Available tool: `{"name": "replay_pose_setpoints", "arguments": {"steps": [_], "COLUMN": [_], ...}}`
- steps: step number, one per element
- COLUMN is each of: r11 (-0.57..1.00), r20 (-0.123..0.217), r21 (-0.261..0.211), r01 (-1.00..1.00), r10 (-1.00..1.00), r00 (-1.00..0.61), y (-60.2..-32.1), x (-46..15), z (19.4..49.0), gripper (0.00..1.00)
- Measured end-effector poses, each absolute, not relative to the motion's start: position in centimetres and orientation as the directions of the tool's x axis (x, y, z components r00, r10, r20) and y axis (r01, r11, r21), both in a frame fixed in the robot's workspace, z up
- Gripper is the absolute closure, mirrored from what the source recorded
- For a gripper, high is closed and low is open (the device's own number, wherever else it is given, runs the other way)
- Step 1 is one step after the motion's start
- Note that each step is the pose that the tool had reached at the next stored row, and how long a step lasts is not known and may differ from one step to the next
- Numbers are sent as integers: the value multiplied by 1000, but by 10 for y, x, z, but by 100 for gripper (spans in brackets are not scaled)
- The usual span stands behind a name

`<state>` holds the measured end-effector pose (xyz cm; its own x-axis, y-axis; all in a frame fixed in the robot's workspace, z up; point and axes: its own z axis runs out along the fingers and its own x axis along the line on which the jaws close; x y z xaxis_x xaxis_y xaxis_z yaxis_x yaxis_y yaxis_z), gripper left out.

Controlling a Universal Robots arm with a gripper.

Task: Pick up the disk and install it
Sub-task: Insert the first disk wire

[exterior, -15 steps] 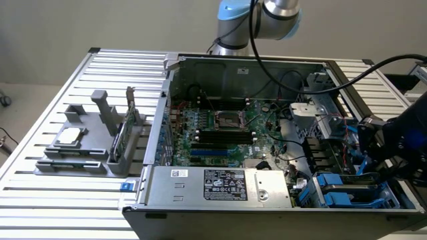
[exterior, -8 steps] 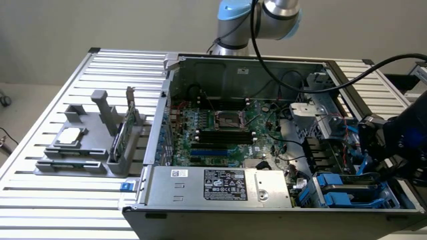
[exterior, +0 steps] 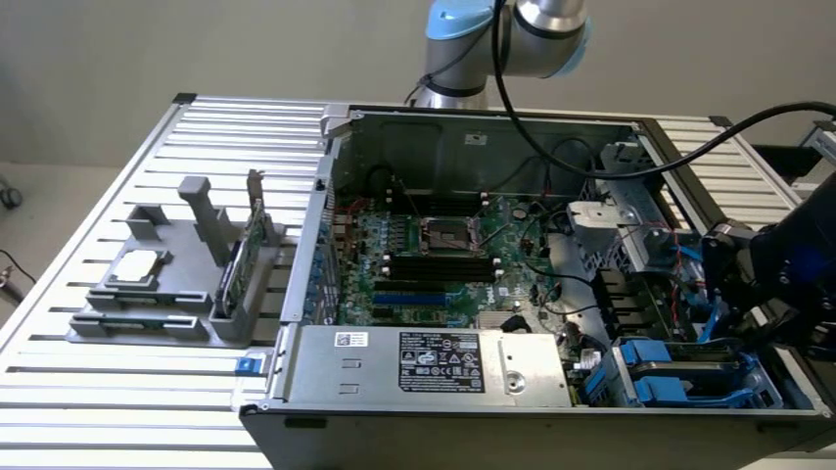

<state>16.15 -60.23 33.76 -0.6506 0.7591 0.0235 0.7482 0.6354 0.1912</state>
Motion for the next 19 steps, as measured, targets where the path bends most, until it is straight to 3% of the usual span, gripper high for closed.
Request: {"name": "replay_pose_setpoints", "arguments": {"steps": [19], "r11": [617], "r20": [43], "r21": [181], "r01": [766], "r10": [773], "r00": [-633], "y": [-599], "x": [166], "z": [336], "gripper": [69]}}
